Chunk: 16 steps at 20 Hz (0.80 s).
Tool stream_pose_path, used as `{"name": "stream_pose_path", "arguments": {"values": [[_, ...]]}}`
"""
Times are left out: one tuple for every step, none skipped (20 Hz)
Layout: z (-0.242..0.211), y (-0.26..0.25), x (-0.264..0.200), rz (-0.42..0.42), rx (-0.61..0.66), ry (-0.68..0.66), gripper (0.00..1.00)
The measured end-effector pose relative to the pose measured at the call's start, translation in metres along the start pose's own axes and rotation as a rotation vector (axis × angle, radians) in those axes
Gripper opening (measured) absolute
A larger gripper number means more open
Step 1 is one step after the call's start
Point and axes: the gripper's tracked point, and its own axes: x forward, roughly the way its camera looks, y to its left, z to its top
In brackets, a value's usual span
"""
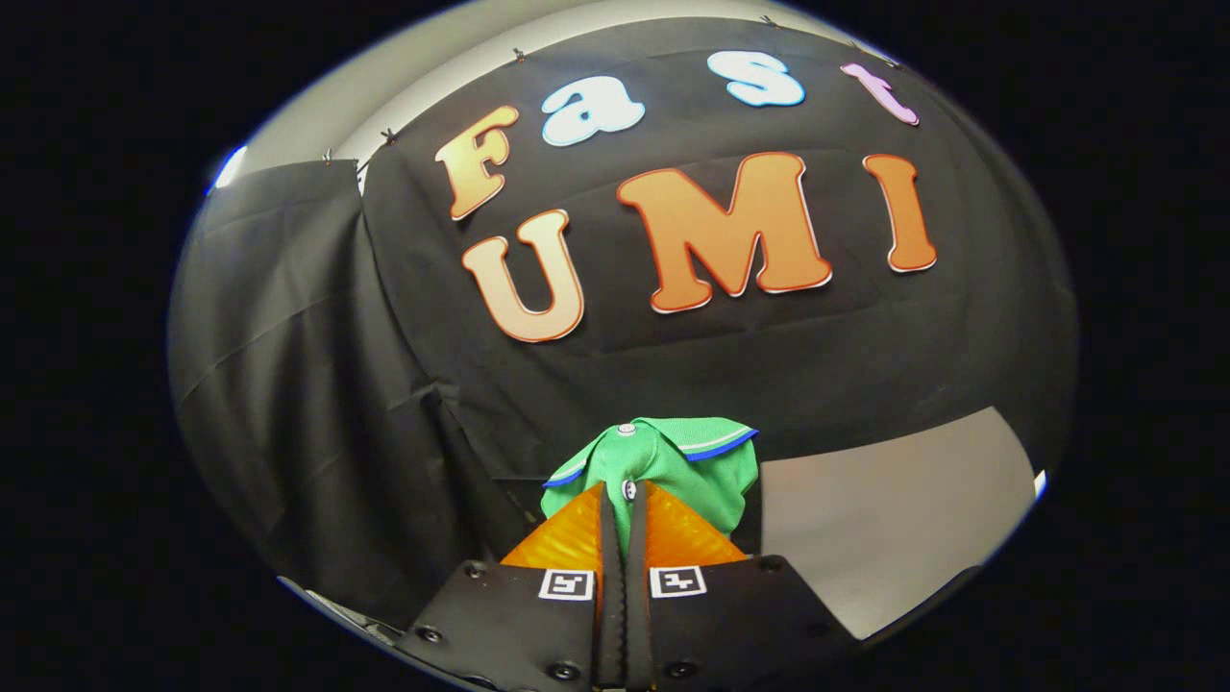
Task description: Put the clothes into the washing machine and then close the washing machine lid.
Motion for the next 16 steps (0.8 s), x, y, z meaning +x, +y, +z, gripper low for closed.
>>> {"name": "stream_pose_path", "arguments": {"values": [[-0.008,0.009,0.006,0.01,0.002,0.008,0.08],[-0.015,0.018,0.015,0.018,0.004,0.019,0.08],[-0.025,0.025,0.021,0.031,0.011,0.035,0.08],[-0.035,0.033,0.028,0.039,0.019,0.046,0.08],[-0.047,0.038,0.035,0.047,0.026,0.062,0.08],[-0.057,0.042,0.045,0.052,0.032,0.079,0.08],[-0.071,0.045,0.052,0.057,0.04,0.098,0.08],[-0.084,0.048,0.062,0.061,0.049,0.117,0.08],[-0.098,0.048,0.07,0.062,0.061,0.134,0.08],[-0.113,0.05,0.079,0.062,0.069,0.158,0.08],[-0.125,0.053,0.088,0.064,0.079,0.174,0.08],[-0.138,0.053,0.097,0.064,0.091,0.197,0.08],[-0.152,0.054,0.105,0.067,0.1,0.215,0.08],[-0.165,0.053,0.117,0.057,0.108,0.223,0.08],[-0.178,0.049,0.124,0.051,0.112,0.248,0.08],[-0.193,0.046,0.13,0.047,0.13,0.265,0.08]]}}
